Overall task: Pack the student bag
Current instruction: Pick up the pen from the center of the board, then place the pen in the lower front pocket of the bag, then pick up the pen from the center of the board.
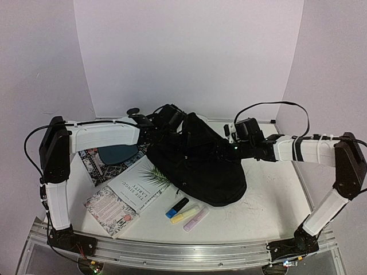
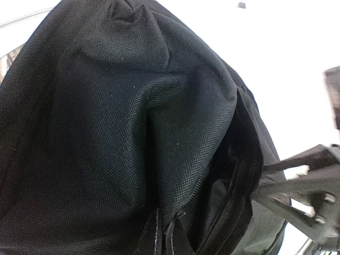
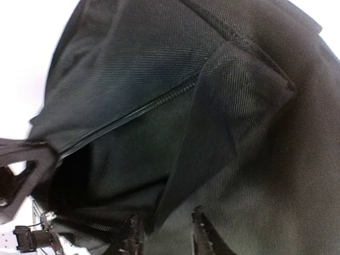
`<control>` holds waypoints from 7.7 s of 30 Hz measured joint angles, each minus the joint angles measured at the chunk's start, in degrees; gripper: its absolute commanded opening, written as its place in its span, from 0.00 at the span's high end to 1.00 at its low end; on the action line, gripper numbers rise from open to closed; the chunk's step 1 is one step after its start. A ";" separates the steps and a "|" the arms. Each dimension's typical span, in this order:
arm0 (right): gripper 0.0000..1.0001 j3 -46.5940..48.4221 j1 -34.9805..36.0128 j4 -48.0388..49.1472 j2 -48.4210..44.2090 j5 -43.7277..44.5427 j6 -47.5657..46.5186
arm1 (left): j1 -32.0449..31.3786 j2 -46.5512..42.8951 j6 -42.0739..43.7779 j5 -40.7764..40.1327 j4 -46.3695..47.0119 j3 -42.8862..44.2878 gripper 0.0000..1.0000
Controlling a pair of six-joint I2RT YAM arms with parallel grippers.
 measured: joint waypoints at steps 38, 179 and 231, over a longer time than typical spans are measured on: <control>0.40 2.54 36.45 -26.43 4.37 16.70 19.73 | 2.89 0.00 -5.45 7.59 3.70 -0.18 1.00; 0.51 0.10 1.27 3.64 2.20 15.42 15.28 | 3.25 7.75 -20.71 33.84 28.18 -4.68 1.00; 0.35 14.08 35.06 -25.62 17.45 21.80 15.86 | 7.37 6.10 -8.03 30.80 15.48 -1.84 1.00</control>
